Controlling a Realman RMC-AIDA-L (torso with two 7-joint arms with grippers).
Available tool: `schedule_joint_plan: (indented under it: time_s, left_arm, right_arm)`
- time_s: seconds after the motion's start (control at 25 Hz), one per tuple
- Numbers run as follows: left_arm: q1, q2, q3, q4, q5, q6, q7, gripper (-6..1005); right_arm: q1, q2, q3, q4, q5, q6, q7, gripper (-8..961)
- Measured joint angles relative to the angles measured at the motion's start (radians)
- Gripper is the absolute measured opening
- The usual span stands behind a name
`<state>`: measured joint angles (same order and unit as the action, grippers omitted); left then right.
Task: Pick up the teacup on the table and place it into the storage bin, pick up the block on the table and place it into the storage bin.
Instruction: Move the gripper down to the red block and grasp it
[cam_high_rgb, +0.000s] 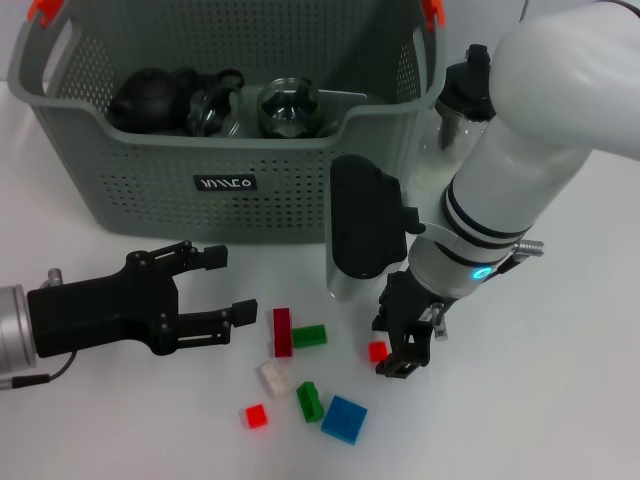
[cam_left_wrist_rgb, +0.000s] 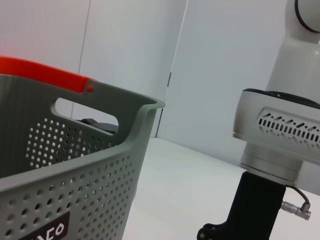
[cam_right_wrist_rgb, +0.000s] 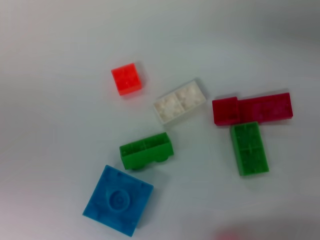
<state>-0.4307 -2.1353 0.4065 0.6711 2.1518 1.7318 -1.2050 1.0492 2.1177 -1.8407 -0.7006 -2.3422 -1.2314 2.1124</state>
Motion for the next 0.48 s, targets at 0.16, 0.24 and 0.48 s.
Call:
schedule_joint_plan:
  time_s: [0.16,0.24,0.48]
  left_arm:
    - [0.001,0.0,0.0,0.0,0.0,0.0,0.0,858]
    - [0.001,0.0,0.0,0.0,0.0,0.0,0.001,858]
    - [0.0,0.001,0.0,0.001,0.0,0.0,0.001,858]
  right_arm:
    - [0.0,0.0,0.0,-0.001,0.0,0.001,0.0,624]
    - [0.0,0.001,-0.001,0.0,0.0,0.001,0.0,543]
    - [0.0,0.002,-0.005,-0.004,0.002,-0.004,0.0,295]
